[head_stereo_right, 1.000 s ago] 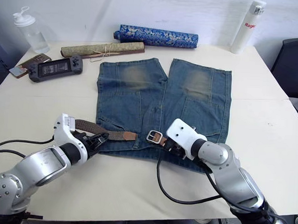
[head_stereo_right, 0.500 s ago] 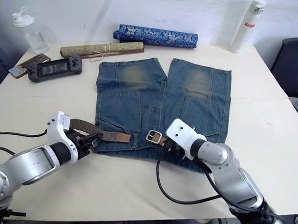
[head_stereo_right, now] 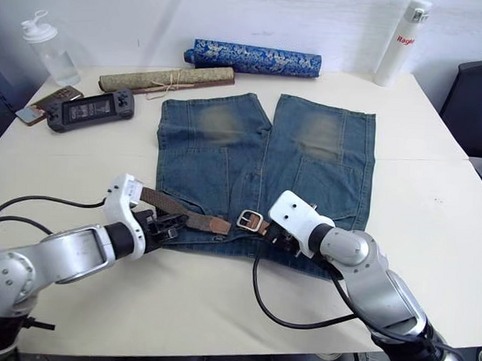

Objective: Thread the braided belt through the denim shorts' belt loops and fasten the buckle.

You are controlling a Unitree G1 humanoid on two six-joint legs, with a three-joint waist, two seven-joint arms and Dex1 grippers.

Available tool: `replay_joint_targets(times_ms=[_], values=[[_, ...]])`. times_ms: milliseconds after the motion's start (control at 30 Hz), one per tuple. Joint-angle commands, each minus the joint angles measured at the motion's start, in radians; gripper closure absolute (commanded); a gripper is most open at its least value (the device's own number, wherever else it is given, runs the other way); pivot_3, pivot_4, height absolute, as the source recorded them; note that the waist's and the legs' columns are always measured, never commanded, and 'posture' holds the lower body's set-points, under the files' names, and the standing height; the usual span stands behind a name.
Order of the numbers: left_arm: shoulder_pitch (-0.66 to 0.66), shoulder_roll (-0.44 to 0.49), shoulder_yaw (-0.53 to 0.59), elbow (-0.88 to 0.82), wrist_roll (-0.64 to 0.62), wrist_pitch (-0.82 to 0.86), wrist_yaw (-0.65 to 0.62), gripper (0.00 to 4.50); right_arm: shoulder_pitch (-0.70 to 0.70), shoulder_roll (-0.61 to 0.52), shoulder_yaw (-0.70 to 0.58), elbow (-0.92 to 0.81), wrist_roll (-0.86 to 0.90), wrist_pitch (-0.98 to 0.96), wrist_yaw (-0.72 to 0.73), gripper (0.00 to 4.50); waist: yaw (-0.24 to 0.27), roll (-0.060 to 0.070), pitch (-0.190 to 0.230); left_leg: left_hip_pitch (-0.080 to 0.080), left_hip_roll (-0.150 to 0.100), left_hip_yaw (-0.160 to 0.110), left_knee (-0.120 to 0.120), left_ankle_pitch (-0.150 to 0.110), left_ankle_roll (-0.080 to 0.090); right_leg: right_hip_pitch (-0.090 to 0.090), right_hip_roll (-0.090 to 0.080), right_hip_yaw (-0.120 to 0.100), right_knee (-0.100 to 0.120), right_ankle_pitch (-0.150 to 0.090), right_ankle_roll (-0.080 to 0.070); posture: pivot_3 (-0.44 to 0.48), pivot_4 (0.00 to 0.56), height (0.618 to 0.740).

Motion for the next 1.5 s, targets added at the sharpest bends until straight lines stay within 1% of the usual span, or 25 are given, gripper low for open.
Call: replay_joint_targets(times_ms=[33, 133, 200, 300, 367, 400, 433, 500, 600, 700, 833, 967, 1033, 1133, 1267, 1500], values=[[-0.041, -0.021, -0.008, 0.022, -0.008, 0.024, 0.005, 4.5, 0.025, -0.005, 0.051, 0.003, 0.025, 0.039, 0.019, 1.01, 0.0, 0.0, 0.0, 0.0, 0.0, 0.0, 0.0, 0.0, 0.0, 0.0, 0.0, 0.0, 0.0, 0.0, 0.0, 0.0, 0.15, 0.637], [-0.035, -0.015, 0.0, 0.036, -0.008, 0.046, -0.019, 4.5, 0.028, -0.007, 0.043, 0.0, 0.026, 0.043, 0.018, 1.01, 0.0, 0.0, 0.0, 0.0, 0.0, 0.0, 0.0, 0.0, 0.0, 0.0, 0.0, 0.0, 0.0, 0.0, 0.0, 0.0, 0.15, 0.637], [-0.028, -0.007, 0.026, 0.053, -0.008, 0.057, -0.077, 4.5, 0.033, -0.007, 0.045, -0.005, 0.025, 0.045, 0.016, 1.01, 0.001, 0.0, 0.0, 0.0, 0.0, 0.0, 0.0, 0.0, 0.0, 0.0, 0.0, 0.0, 0.0, 0.0, 0.0, 0.0, 0.15, 0.637], [-0.006, -0.013, 0.088, 0.079, -0.008, 0.071, -0.213, 4.5, 0.034, 0.001, 0.049, -0.006, 0.025, 0.049, 0.011, 1.01, 0.001, 0.0, 0.0, 0.0, 0.0, 0.0, 0.0, 0.0, 0.0, 0.0, 0.0, 0.0, 0.0, 0.0, 0.0, 0.0, 0.15, 0.637], [0.018, -0.049, 0.168, 0.103, -0.008, 0.064, -0.327, 4.5, 0.039, 0.002, 0.051, -0.006, 0.026, 0.045, 0.011, 1.01, 0.001, 0.001, 0.0, 0.0, -0.001, -0.001, 0.0, 0.0, 0.0, 0.0, 0.0, 0.0, 0.0, 0.0, 0.0, 0.0, 0.15, 0.637], [0.037, -0.038, 0.196, 0.118, -0.008, 0.069, -0.361, 4.5, 0.041, 0.0, 0.052, -0.005, 0.026, 0.038, 0.012, 1.01, -0.001, 0.001, 0.0, 0.0, -0.001, 0.0, 0.0, 0.0, 0.0, 0.0, 0.0, 0.0, 0.0, 0.0, 0.0, 0.0, 0.15, 0.637], [0.059, -0.003, 0.212, 0.132, -0.002, 0.081, -0.379, 4.5, 0.04, -0.003, 0.054, -0.002, 0.024, 0.029, 0.014, 1.01, -0.001, 0.001, 0.0, 0.0, 0.0, 0.0, 0.0, 0.0, 0.0, 0.0, 0.0, 0.0, 0.0, 0.0, 0.0, 0.0, 0.15, 0.637], [0.096, 0.029, 0.229, 0.144, -0.005, 0.082, -0.373, 4.5, 0.037, -0.006, 0.049, 0.004, 0.022, 0.007, 0.018, 1.01, -0.002, 0.001, 0.0, 0.0, 0.0, -0.001, -0.001, 0.0, 0.0, -0.001, 0.0, -0.001, 0.0, 0.0, 0.0, 0.0, 0.15, 0.637], [0.118, 0.029, 0.245, 0.119, -0.008, 0.07, -0.392, 4.5, 0.035, -0.006, 0.028, 0.001, 0.03, -0.025, 0.024, 1.01, 0.001, 0.001, 0.001, 0.0, 0.0, -0.001, -0.001, 0.0, 0.0, -0.001, -0.002, -0.001, -0.001, 0.0, 0.0, 0.0, 0.15, 0.637], [0.138, 0.03, 0.251, 0.094, -0.008, 0.059, -0.399, 4.5, 0.049, 0.021, -0.016, -0.022, 0.068, -0.118, 0.042, 1.01, 0.0, 0.001, 0.001, -0.001, -0.001, -0.001, -0.001, 0.0, 0.0, 0.0, -0.001, -0.001, -0.002, 0.001, 0.001, 0.0, 0.15, 0.637], [0.162, 0.014, 0.249, 0.083, -0.008, 0.036, -0.418, 4.5, 0.065, 0.056, -0.084, -0.062, 0.159, -0.201, 0.098, 1.01, -0.002, 0.007, 0.006, -0.002, 0.0, -0.001, -0.001, 0.0, 0.0, -0.002, -0.001, -0.001, -0.002, 0.001, 0.001, 0.0, 0.15, 0.637], [0.193, 0.01, 0.243, 0.088, 0.017, 0.024, -0.447, 4.5, 0.034, 0.074, -0.117, -0.073, 0.232, -0.261, 0.141, 1.01, 0.001, 0.01, 0.01, -0.003, -0.002, -0.001, -0.001, -0.001, 0.001, -0.002, -0.003, 0.0, -0.002, 0.001, 0.001, 0.0, 0.15, 0.637], [0.197, 0.0, 0.262, 0.104, 0.023, 0.009, -0.481, 4.5, -0.006, 0.085, -0.085, -0.026, 0.21, -0.298, 0.132, 1.01, 0.001, 0.01, 0.011, -0.003, -0.003, -0.001, 0.0, -0.001, 0.001, -0.002, -0.003, 0.0, -0.003, 0.001, 0.002, 0.0, 0.15, 0.637], [0.22, -0.034, 0.307, 0.123, 0.007, -0.021, -0.538, 4.5, -0.079, 0.105, 0.024, 0.088, 0.091, -0.403, 0.095, 1.01, 0.0, 0.01, 0.011, -0.003, -0.003, -0.001, 0.0, -0.001, 0.001, -0.002, -0.003, 0.0, -0.003, 0.002, 0.002, 0.0, 0.15, 0.637], [0.241, -0.071, 0.338, 0.135, -0.006, -0.049, -0.558, 4.5, -0.131, 0.121, 0.092, 0.186, -0.008, -0.492, 0.061, 1.01, 0.0, 0.011, 0.012, -0.003, -0.003, -0.002, 0.0, -0.001, 0.001, -0.002, -0.004, -0.001, -0.003, 0.001, 0.002, 0.0, 0.15, 0.637], [0.272, -0.054, 0.335, 0.144, 0.025, -0.023, -0.593, 4.5, -0.169, 0.124, 0.195, 0.308, -0.162, -0.694, 0.066, 1.01, 0.0, 0.011, 0.012, -0.004, -0.004, -0.002, 0.0, 0.0, 0.0, -0.003, -0.004, 0.0, -0.002, 0.002, 0.003, 0.0, 0.15, 0.637]])
